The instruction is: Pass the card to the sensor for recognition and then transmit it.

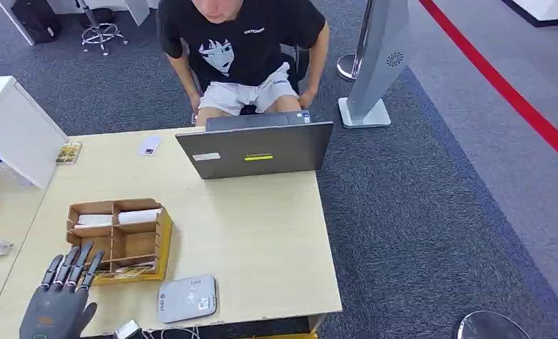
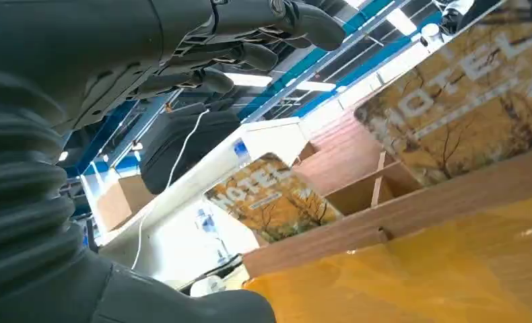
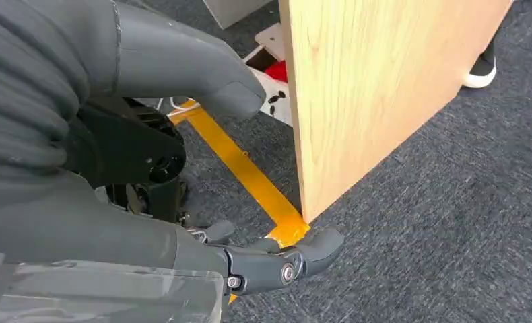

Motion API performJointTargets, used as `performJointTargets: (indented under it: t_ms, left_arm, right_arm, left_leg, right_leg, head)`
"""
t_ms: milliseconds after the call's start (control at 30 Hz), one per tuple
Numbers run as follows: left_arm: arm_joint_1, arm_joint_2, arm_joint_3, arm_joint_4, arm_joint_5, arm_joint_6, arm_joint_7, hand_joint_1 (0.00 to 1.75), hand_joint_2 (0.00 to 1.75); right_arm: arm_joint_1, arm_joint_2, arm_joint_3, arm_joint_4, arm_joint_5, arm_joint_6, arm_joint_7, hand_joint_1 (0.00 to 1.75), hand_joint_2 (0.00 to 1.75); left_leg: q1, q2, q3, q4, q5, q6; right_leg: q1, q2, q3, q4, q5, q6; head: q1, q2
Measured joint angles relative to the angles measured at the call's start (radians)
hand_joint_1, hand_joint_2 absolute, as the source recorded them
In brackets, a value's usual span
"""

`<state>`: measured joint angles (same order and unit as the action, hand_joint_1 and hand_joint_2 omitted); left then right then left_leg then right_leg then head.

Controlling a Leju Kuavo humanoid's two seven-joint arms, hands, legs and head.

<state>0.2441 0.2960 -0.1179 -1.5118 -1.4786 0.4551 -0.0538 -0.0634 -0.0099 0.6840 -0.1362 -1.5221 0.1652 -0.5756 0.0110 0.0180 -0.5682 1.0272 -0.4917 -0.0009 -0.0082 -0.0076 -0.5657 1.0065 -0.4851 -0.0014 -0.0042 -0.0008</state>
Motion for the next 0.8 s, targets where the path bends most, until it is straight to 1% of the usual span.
performJointTargets:
  t_ms: [133, 367, 800]
  left_arm:
    - [0.027, 0.005, 0.015, -0.005, -0.001, 0.000, 0.005, 0.00, 1.75]
    - [0.082, 0.023, 0.047, -0.056, -0.002, 0.003, 0.015, 0.00, 1.75]
    - [0.101, 0.028, 0.085, -0.065, -0.002, 0.016, 0.015, 0.00, 1.75]
  right_arm:
    - [0.000, 0.000, 0.000, 0.000, -0.010, 0.000, 0.000, 0.00, 1.75]
    - [0.000, 0.000, 0.000, 0.000, -0.016, 0.002, 0.000, 0.00, 1.75]
    - [0.000, 0.000, 0.000, 0.000, -0.018, 0.002, -0.001, 0.00, 1.75]
  left_leg:
    - [0.000, 0.000, 0.000, 0.000, 0.000, 0.000]
    - [0.000, 0.000, 0.000, 0.000, 0.000, 0.000]
    - [0.000, 0.000, 0.000, 0.000, 0.000, 0.000]
  right_leg:
    - [0.000, 0.000, 0.000, 0.000, 0.000, 0.000]
    - [0.000, 0.000, 0.000, 0.000, 0.000, 0.000]
    - [0.000, 0.000, 0.000, 0.000, 0.000, 0.000]
  head:
    - [0.000, 0.000]
    - [0.000, 0.000]
    - [0.000, 0.000]
